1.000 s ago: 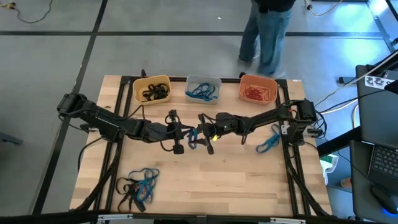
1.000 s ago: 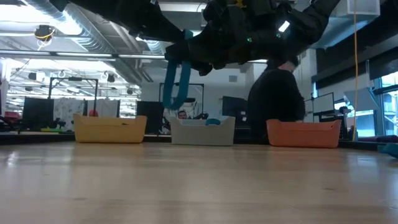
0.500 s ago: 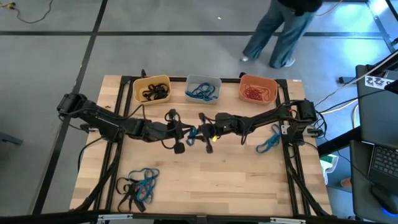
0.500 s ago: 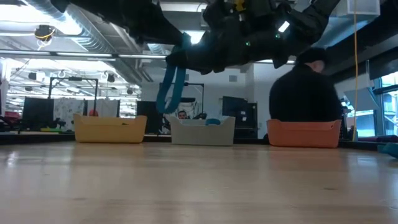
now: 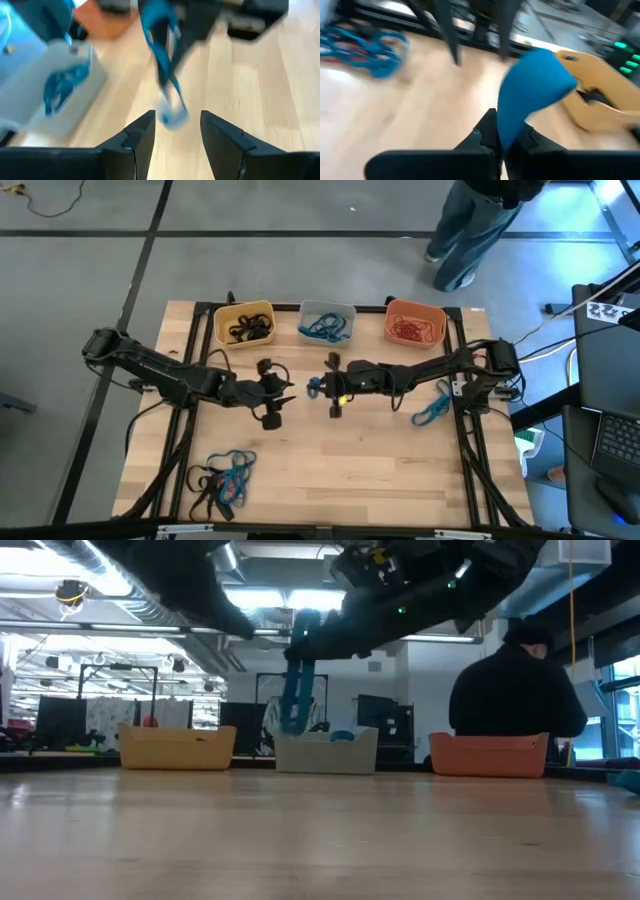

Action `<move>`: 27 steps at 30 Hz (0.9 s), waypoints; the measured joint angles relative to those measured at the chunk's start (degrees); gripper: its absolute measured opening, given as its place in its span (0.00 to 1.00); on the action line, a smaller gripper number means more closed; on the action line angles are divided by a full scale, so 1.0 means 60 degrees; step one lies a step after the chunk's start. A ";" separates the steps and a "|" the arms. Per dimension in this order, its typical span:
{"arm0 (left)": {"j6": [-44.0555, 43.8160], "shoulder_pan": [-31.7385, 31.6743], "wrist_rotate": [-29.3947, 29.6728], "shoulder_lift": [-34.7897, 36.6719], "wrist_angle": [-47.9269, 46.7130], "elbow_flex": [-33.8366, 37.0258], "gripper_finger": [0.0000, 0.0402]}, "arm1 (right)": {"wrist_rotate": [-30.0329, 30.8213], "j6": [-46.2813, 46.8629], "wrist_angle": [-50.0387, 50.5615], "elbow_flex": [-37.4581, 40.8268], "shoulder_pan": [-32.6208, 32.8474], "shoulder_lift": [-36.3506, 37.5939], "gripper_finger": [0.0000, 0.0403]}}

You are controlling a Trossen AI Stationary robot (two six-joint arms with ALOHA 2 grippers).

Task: Sort rubber bands into baskets
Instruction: Put the blue rubber band into the grey bin

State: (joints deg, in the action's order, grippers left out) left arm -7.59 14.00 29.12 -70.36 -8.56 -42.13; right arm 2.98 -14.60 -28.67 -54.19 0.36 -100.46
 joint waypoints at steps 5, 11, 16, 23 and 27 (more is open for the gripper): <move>-0.1284 0.0184 -0.0018 0.0185 -0.1491 0.0116 0.39 | 0.1876 -0.0672 0.0714 0.0000 -0.0098 0.0663 0.03; -0.1926 0.0207 0.0065 0.0093 -0.1225 0.0873 0.39 | 0.3443 -0.2127 0.0770 -0.0077 -0.0773 0.1082 0.03; -0.2028 0.0207 0.0206 0.0093 -0.0623 0.1341 0.39 | 0.3373 -0.2748 0.0839 -0.0241 -0.1824 0.1087 0.03; -0.1979 0.0203 0.0226 0.0094 -0.0139 0.1494 0.39 | 0.1927 -0.2557 0.0892 -0.0266 -0.3648 0.0968 0.03; -0.1730 0.0203 0.0269 0.0093 0.0054 0.1494 0.39 | 0.0464 -0.2148 0.1190 -0.0263 -0.4488 0.0682 0.03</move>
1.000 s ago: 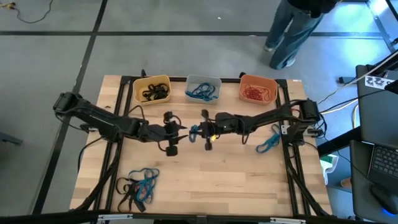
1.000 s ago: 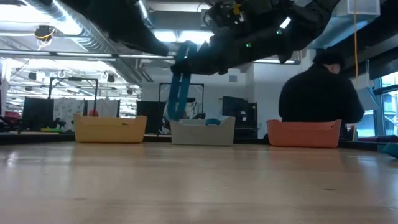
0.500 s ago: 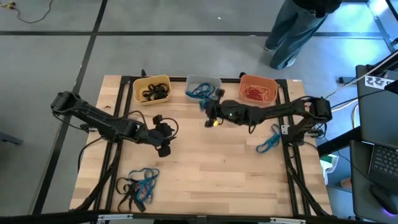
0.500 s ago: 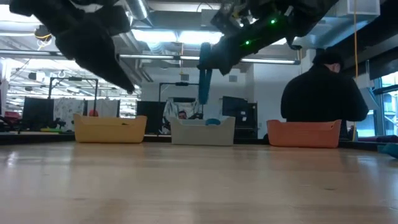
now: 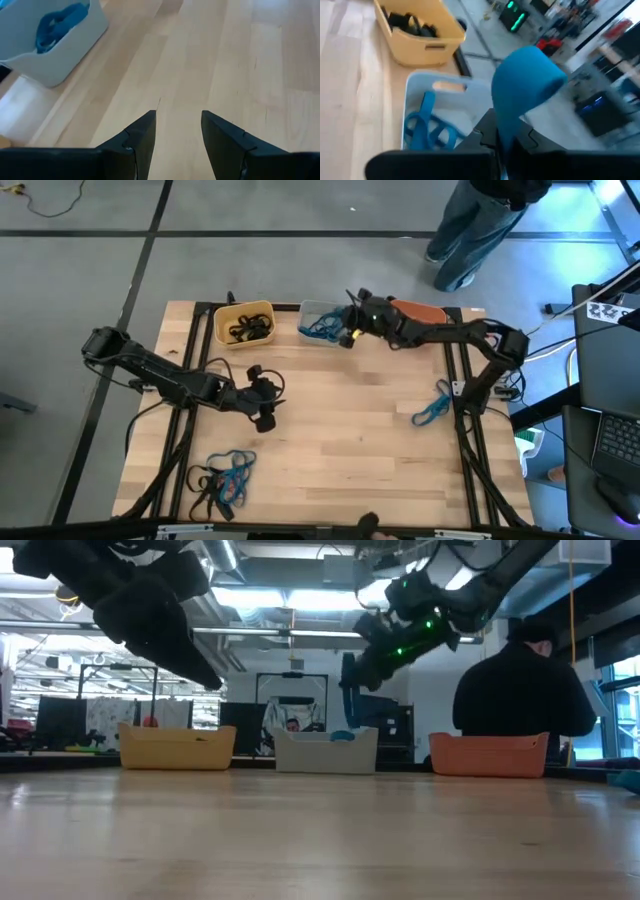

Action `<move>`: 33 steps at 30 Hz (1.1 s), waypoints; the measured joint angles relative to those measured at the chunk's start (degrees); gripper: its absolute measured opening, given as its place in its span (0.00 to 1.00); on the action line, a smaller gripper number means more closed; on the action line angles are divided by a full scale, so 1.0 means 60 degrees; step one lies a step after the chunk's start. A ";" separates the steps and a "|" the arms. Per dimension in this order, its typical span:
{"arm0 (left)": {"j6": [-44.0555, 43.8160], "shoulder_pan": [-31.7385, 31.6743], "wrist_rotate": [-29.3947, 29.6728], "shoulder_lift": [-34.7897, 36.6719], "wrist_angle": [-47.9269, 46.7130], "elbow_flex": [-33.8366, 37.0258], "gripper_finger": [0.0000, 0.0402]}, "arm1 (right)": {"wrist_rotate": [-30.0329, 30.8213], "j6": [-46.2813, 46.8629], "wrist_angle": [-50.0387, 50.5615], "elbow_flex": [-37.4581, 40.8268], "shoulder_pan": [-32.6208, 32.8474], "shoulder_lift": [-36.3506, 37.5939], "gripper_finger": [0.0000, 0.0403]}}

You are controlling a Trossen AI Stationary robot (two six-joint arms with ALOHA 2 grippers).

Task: Sort rubber bands into baskets
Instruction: Put the blue rubber band into the grey bin

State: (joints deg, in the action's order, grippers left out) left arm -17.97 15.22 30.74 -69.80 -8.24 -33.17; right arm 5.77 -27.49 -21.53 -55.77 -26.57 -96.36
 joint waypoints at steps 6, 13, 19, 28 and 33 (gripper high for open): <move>0.0270 -0.0100 0.0051 0.0000 0.0204 0.0000 0.39 | -0.0345 0.1264 0.0139 0.0001 -0.0555 -0.0448 0.04; 0.0262 -0.0307 0.0070 0.0000 0.0215 0.0000 0.39 | -0.0650 0.2013 0.1502 -0.0001 -0.0728 -0.0611 0.12; 0.0256 -0.0313 0.0070 0.0000 0.0250 0.0000 0.39 | -0.0638 0.2154 0.3662 -0.0825 -0.0619 -0.0611 0.37; 0.0239 -0.0313 0.0066 0.0000 0.0246 0.0000 0.39 | -0.0567 0.2119 0.7329 -0.2903 -0.0482 -0.0611 0.58; 0.0239 -0.0203 0.0068 0.0000 0.0234 0.0000 0.39 | -0.0435 0.2567 0.8569 -0.3058 -0.0059 -0.0473 0.59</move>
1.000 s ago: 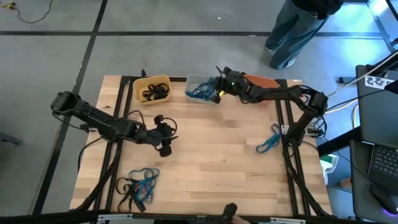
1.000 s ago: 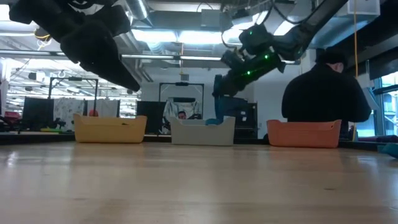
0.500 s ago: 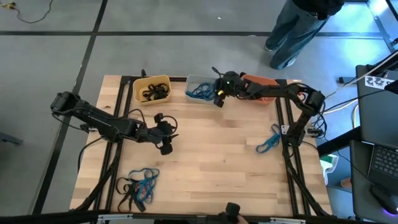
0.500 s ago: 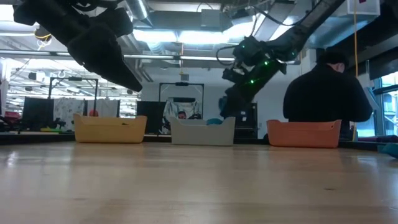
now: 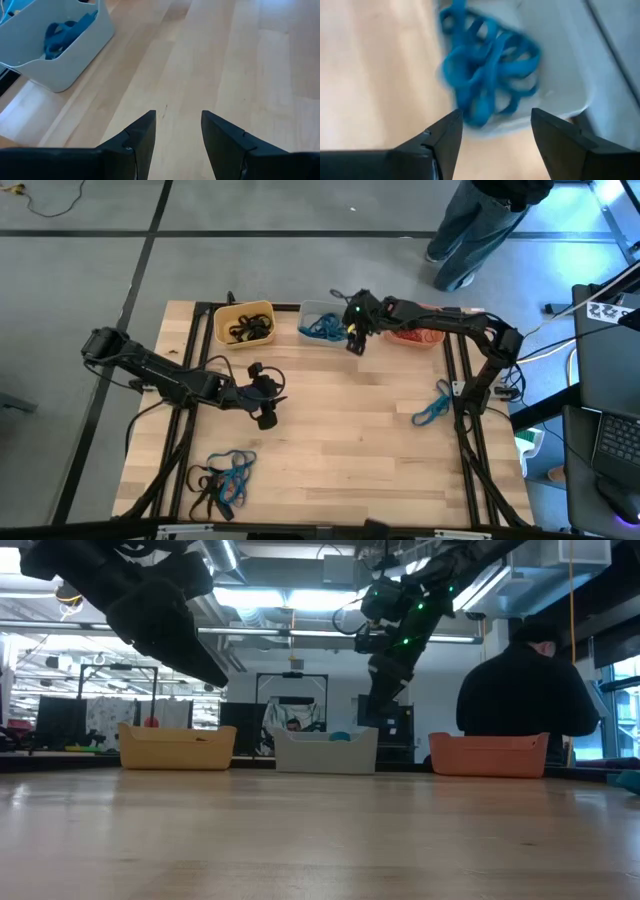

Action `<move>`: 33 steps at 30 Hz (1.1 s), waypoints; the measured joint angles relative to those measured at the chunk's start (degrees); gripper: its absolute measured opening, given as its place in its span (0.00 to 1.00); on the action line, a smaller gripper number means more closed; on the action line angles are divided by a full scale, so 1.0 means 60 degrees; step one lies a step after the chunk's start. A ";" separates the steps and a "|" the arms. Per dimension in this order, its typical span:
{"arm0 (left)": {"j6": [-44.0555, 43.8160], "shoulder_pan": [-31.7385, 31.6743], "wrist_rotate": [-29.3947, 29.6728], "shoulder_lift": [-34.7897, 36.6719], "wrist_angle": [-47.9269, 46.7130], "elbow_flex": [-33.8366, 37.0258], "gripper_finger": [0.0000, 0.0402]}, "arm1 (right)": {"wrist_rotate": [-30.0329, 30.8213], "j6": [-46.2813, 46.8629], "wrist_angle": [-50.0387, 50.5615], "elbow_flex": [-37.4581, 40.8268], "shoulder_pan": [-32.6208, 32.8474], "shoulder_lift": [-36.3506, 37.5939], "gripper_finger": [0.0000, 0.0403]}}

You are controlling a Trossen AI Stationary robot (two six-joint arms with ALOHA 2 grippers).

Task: Sort rubber bands into baskets
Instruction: Put the blue rubber band into the grey bin

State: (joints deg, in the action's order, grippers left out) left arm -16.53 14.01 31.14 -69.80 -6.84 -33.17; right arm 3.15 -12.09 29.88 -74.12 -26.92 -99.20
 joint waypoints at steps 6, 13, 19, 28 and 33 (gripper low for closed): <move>0.0000 0.0442 -0.0033 0.0000 -0.0046 0.0000 0.39 | -0.0746 0.0493 -0.0132 0.1005 0.1312 0.0303 0.59; -0.0512 0.0948 -0.1131 0.0000 -0.0039 0.0000 0.39 | -0.0970 0.1212 -0.2023 0.2820 0.2936 0.0943 0.59; -0.1436 0.1475 -0.1728 0.0000 -0.0581 0.0000 0.39 | -0.0954 0.1543 -0.3342 0.3690 0.3977 0.1138 0.59; -0.3286 0.2759 -0.2660 0.0000 -0.1845 0.0000 0.39 | -0.0949 0.1544 -0.5099 0.4207 0.4645 0.1134 0.59; -0.4517 0.3255 -0.2786 0.0000 -0.2256 0.0000 0.39 | -0.0988 0.1543 -0.5591 0.4283 0.4608 0.1130 0.59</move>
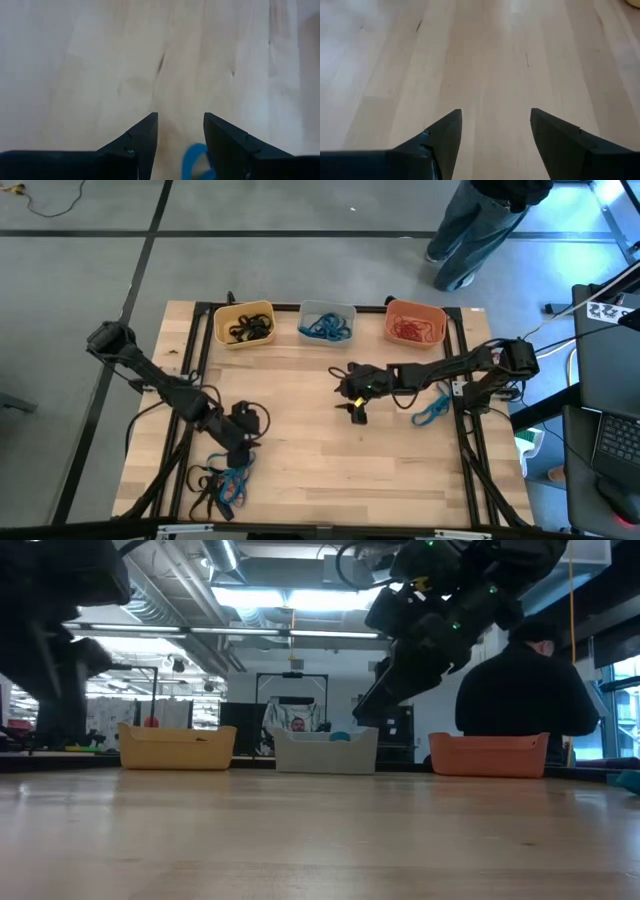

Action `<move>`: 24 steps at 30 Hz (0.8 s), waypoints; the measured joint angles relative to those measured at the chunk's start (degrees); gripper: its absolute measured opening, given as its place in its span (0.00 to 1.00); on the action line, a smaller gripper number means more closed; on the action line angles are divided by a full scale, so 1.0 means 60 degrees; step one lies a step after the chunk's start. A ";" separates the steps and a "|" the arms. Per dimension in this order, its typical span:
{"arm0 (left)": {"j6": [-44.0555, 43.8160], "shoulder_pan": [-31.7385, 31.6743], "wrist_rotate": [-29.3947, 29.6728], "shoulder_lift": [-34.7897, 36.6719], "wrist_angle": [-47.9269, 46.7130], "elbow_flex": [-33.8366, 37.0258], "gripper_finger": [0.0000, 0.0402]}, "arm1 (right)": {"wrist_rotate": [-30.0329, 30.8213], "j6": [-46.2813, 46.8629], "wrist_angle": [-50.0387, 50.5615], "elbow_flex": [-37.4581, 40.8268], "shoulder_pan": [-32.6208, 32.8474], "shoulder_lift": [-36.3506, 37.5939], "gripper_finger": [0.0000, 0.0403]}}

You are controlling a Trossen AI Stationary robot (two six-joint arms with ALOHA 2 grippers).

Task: Sort rubber bands into baskets
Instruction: Put the blue rubber band into the grey bin

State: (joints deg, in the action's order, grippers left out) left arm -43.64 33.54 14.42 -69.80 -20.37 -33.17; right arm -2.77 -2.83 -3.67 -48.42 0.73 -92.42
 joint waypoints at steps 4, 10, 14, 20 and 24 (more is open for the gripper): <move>-0.0933 0.0234 -0.0175 -0.0267 -0.0009 0.0000 0.39 | 0.0144 -0.0055 0.0015 0.0004 -0.0003 -0.0007 0.59; -0.1169 0.0406 -0.0864 -0.1076 0.0050 0.0000 0.39 | 0.0180 -0.0062 0.0012 0.0004 0.0000 -0.0007 0.59; -0.1497 0.0416 -0.1484 -0.1126 0.0060 0.0000 0.39 | 0.0180 -0.0051 0.0015 0.0004 0.0001 -0.0007 0.59; -0.1119 0.0383 -0.1234 -0.1338 -0.0053 0.0000 0.39 | 0.0206 -0.0044 -0.0070 0.0007 0.0000 -0.0011 0.59; -0.0985 0.0387 -0.1321 -0.1769 0.0007 -0.0007 0.39 | 0.0209 -0.0058 -0.0090 0.0011 0.0001 -0.0011 0.59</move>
State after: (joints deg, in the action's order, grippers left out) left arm -49.54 35.86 6.50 -80.41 -20.33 -33.21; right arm -1.52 -3.18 -4.21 -48.36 0.73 -92.49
